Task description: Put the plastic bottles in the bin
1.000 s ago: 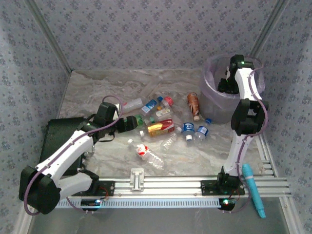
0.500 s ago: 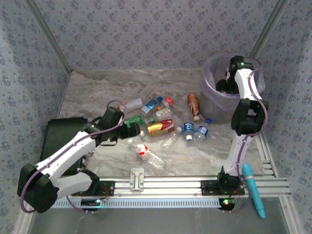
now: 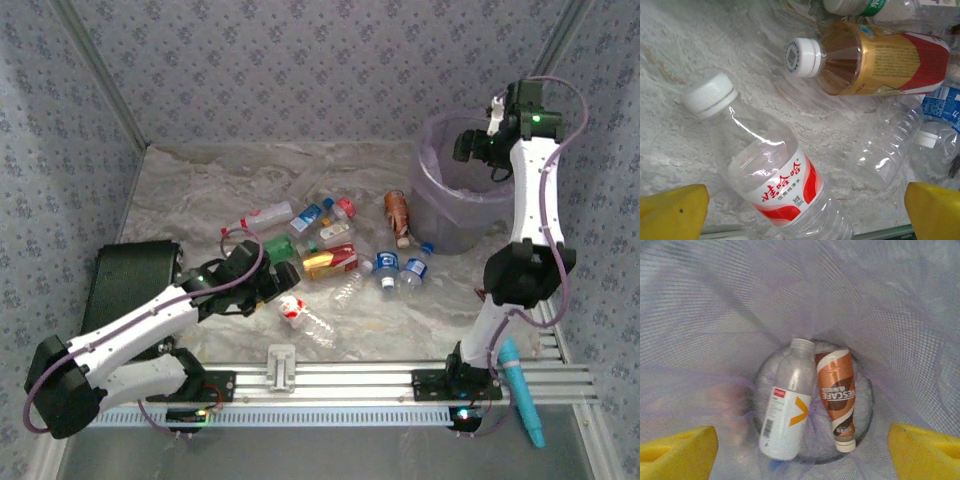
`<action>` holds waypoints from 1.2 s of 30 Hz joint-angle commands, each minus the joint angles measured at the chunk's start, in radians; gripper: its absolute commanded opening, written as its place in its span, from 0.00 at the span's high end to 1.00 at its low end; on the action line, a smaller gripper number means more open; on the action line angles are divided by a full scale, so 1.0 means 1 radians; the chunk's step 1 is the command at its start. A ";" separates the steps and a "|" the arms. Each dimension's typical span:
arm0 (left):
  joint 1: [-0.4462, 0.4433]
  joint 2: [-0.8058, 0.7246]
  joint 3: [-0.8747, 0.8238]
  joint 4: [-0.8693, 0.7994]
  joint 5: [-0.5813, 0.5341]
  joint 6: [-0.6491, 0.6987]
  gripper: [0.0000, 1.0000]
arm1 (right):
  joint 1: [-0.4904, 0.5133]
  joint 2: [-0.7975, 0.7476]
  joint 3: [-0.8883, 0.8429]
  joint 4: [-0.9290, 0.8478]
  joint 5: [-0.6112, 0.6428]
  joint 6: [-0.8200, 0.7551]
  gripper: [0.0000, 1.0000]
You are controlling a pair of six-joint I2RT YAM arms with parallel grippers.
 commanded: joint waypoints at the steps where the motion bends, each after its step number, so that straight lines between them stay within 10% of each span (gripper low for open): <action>1: -0.029 0.041 -0.040 0.111 -0.029 -0.168 0.00 | 0.002 -0.055 0.026 -0.073 -0.040 0.028 0.09; 20: -0.046 0.266 -0.077 0.164 -0.023 -0.352 0.14 | 0.130 -0.352 -0.175 -0.008 -0.119 0.041 0.09; 36: -0.043 0.288 -0.044 0.135 -0.036 -0.314 0.41 | 0.205 -0.553 -0.413 0.118 -0.557 0.060 0.09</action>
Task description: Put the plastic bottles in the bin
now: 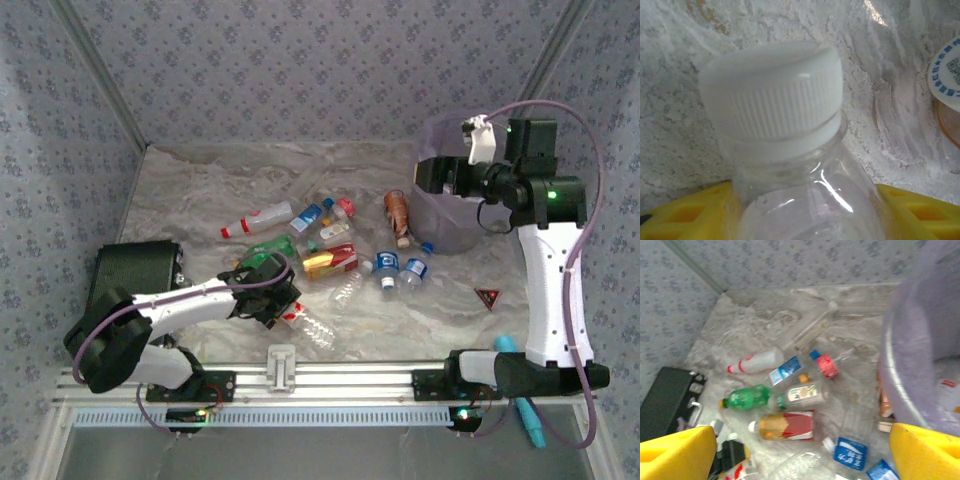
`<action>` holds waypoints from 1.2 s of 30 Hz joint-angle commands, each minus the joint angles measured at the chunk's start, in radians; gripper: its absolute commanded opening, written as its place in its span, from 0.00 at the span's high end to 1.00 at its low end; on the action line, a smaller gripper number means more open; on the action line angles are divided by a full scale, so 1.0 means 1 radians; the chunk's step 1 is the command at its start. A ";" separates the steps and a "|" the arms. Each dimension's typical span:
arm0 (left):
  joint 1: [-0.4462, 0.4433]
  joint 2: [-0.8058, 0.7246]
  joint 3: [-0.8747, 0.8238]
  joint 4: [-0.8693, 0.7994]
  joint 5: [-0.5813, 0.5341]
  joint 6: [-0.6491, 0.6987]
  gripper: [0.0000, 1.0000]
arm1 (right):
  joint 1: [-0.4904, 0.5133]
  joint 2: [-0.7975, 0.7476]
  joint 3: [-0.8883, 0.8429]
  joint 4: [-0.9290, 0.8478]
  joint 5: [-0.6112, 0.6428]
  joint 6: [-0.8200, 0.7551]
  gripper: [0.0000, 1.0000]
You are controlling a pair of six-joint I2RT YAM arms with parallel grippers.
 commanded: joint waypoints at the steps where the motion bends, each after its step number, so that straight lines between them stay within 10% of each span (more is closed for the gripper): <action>1: -0.004 -0.021 0.067 -0.091 -0.048 0.042 0.42 | 0.028 0.007 -0.037 0.000 -0.128 -0.007 0.09; 9: 0.046 -0.084 0.312 -0.225 -0.047 0.374 0.48 | 0.182 0.041 -0.099 -0.027 -0.267 -0.089 0.09; 18: 0.265 -0.186 0.296 0.130 0.254 0.616 0.62 | 0.361 0.151 -0.156 0.066 -0.281 -0.051 0.09; 36: 0.344 -0.042 0.324 0.541 0.405 0.552 0.70 | 0.577 0.401 -0.137 0.210 -0.208 0.031 0.13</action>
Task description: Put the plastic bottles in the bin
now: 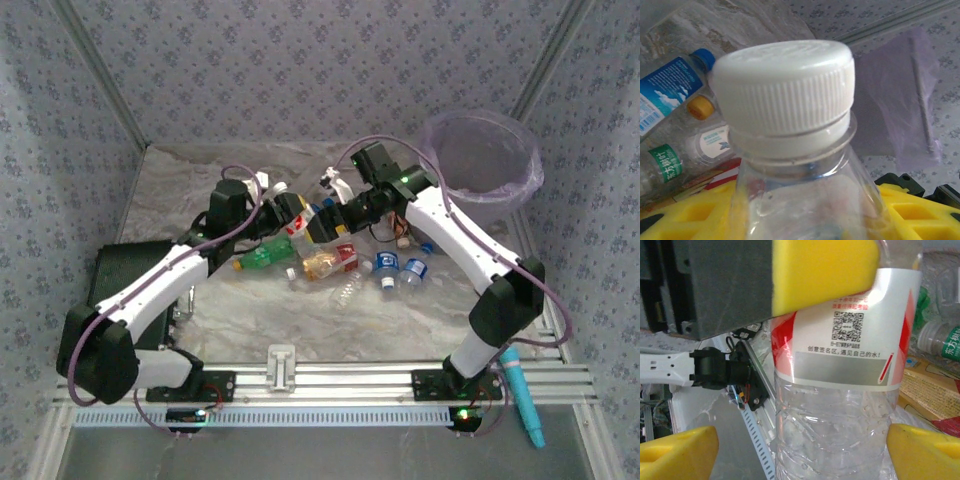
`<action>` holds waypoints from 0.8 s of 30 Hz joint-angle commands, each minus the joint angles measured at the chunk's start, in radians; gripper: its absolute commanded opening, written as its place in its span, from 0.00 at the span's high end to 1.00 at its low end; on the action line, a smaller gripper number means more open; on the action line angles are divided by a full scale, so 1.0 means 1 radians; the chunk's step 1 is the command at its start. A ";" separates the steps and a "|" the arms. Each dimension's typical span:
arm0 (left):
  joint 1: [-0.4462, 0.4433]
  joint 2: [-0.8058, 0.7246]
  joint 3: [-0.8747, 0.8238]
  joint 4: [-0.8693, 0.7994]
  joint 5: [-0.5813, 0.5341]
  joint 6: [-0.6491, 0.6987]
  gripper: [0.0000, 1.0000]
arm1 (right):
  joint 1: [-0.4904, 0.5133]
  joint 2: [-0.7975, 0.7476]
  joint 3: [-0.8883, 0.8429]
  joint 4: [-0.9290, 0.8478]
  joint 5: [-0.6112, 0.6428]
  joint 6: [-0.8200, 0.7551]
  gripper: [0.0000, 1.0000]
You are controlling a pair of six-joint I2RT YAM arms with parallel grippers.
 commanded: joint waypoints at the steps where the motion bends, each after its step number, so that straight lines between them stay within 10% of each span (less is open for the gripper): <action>1: -0.006 0.008 0.020 0.161 0.032 -0.047 0.70 | 0.024 0.035 0.010 0.036 -0.017 0.028 0.14; 15: -0.007 0.042 0.036 0.215 0.028 -0.098 0.68 | 0.018 0.067 -0.005 0.099 -0.013 0.061 0.29; 24: -0.004 0.029 0.026 0.197 0.006 -0.093 0.41 | -0.001 0.051 -0.016 0.108 0.003 0.069 0.42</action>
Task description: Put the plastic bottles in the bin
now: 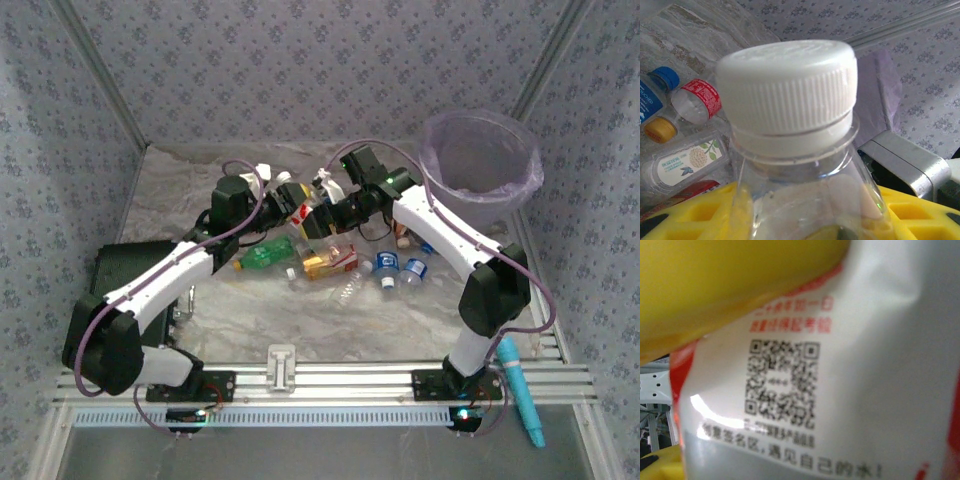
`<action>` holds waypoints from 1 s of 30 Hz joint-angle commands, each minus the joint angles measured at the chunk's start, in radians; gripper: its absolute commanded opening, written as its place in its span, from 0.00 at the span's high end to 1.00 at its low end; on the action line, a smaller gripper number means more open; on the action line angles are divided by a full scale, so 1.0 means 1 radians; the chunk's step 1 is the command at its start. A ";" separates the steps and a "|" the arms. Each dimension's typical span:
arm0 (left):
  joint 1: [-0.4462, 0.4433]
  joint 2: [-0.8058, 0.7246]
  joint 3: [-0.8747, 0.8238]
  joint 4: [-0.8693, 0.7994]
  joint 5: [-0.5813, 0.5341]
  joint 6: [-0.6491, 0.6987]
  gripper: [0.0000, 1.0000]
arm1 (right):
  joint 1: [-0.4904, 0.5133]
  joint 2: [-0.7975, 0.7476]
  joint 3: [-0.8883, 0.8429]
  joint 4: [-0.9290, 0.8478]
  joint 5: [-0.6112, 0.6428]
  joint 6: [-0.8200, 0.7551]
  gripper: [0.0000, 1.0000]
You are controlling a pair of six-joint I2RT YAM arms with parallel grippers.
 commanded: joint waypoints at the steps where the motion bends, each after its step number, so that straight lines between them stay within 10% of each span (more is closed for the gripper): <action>1: -0.001 -0.017 0.021 0.029 -0.007 -0.003 0.33 | -0.014 -0.020 0.001 -0.001 -0.003 0.002 0.43; 7: 0.012 -0.113 -0.022 -0.037 -0.080 0.035 0.04 | -0.054 -0.038 0.067 -0.088 0.067 -0.042 0.45; 30: -0.110 -0.158 0.014 -0.567 -0.341 0.305 0.08 | -0.599 -0.004 0.624 -0.381 0.753 -0.101 0.51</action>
